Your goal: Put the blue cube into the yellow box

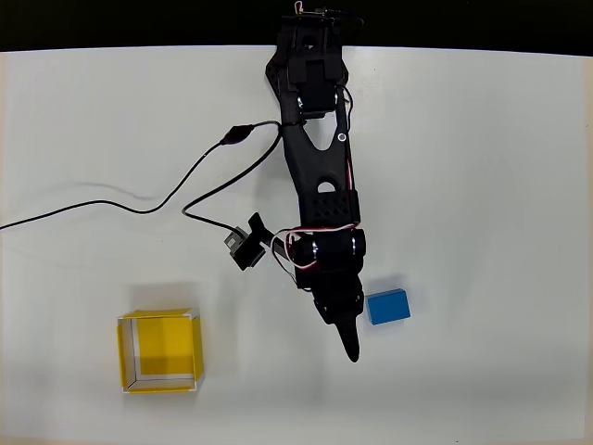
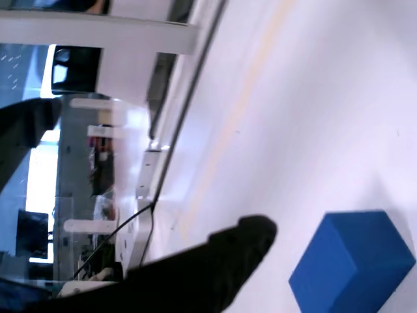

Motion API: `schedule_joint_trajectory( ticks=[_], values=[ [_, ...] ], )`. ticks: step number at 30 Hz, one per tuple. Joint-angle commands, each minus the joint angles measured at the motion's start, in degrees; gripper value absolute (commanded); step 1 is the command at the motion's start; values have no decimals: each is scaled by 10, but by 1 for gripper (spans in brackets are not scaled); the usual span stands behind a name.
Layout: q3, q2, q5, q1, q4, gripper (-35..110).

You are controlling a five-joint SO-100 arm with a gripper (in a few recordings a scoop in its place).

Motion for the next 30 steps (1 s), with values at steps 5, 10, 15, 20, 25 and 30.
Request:
schedule_joint_trajectory(
  ticks=[5,10,15,20,25,30],
  values=[
    [-146,-62,70,-78,69,61],
    [-193,-127,107,-112,84,62],
    [-231,-190,122,-126,84,61],
    [-251,-232,128,-131,74,61],
    [-262,-259,122,-130,48,61],
    [-278,-284,127,-131,39,60]
  ],
)
